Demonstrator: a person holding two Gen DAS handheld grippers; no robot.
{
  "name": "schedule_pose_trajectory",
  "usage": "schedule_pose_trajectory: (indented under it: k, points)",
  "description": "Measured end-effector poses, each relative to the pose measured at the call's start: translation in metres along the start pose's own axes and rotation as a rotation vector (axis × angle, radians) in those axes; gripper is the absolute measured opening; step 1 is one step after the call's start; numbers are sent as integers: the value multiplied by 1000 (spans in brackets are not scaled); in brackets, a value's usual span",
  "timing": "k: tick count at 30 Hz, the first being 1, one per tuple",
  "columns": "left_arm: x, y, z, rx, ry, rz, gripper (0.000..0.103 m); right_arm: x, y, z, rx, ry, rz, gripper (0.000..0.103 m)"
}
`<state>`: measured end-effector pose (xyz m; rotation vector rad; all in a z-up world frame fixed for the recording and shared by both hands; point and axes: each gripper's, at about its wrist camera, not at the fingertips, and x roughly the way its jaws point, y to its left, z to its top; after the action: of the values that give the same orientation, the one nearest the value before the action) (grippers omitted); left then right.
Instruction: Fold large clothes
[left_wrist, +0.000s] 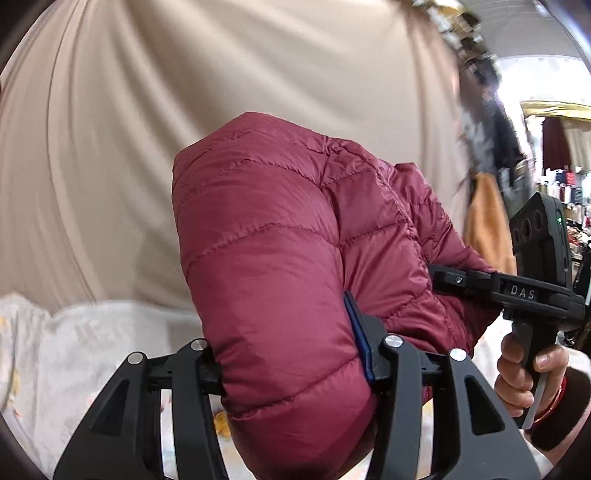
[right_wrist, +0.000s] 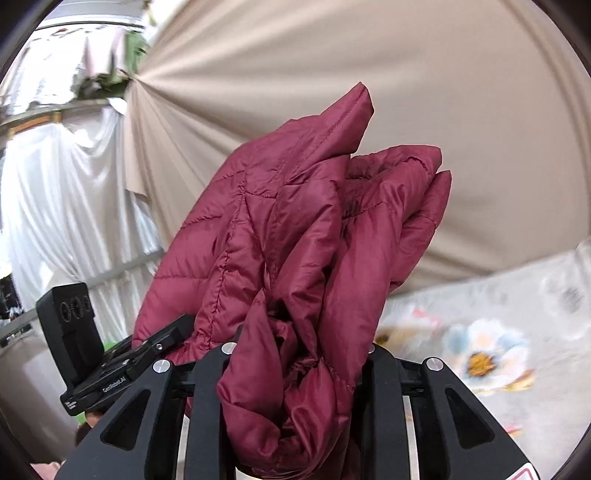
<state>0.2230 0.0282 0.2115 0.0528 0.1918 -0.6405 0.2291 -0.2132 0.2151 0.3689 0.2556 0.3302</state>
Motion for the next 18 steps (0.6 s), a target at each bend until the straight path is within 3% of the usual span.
schedule_pose_trajectory:
  k: [5, 8, 9, 10, 12, 13, 18]
  points:
    - [93, 58, -72, -98, 173, 28, 48, 112, -64, -57, 116, 177, -71, 26]
    - [146, 85, -131, -182, 333, 73, 50, 165, -103, -102, 162, 322, -165, 27]
    - [154, 92, -153, -190, 352, 108, 58, 170, -110, -115, 162, 343, -183, 36]
    - [156, 96, -153, -230, 373, 86, 60, 173, -116, -123, 168, 352, -187, 46]
    - [151, 110, -150, -303, 382, 39, 65, 173, -123, -128, 201, 369, -179, 53]
    - [148, 110, -150, -288, 386, 42, 68, 171, -128, -128, 235, 383, -167, 56]
    - [100, 95, -133, -163, 354, 193, 80, 121, -137, -119, 242, 370, -216, 60]
